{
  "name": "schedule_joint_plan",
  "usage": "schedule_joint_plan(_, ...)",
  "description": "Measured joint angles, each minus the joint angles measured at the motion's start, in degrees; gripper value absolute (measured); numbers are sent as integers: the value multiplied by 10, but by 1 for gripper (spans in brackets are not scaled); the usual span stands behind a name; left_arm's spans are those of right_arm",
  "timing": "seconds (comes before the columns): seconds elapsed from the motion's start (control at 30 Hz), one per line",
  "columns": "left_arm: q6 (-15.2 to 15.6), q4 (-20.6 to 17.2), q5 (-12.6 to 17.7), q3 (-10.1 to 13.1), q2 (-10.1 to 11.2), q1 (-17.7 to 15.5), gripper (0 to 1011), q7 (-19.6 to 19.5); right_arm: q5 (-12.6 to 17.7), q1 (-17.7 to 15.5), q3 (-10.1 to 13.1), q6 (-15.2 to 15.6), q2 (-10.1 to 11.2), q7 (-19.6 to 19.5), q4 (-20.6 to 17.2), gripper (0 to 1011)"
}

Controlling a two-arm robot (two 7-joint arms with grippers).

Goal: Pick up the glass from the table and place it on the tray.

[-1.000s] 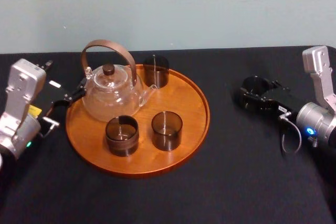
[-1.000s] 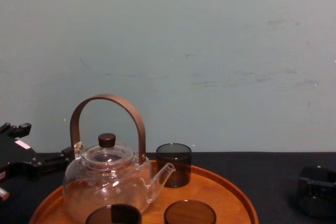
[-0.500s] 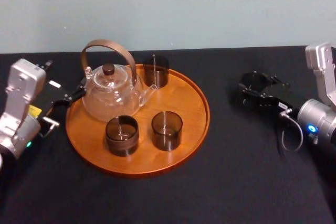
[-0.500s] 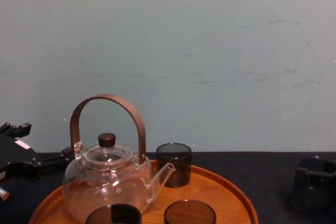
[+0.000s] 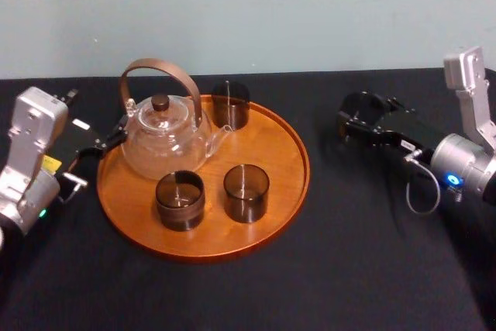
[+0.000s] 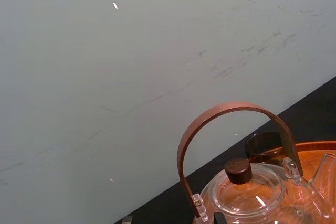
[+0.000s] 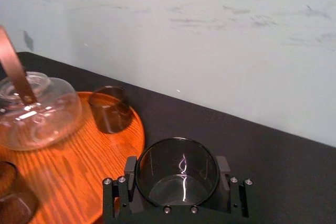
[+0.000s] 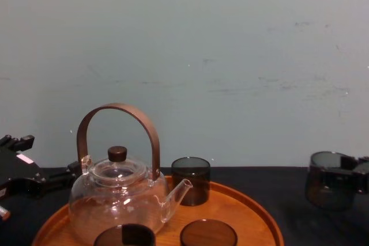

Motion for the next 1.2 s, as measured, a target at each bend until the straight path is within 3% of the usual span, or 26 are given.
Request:
schedule_joint_plan(0.53, 0, 0, 0, 0, 0, 0, 1001, 0, -4, 17, -42, 11, -13, 6, -26, 916)
schedule_joint_plan(1.2, 0, 0, 0, 0, 0, 0, 1001, 0, -12, 46, -78, 7, -36, 15, -4, 916)
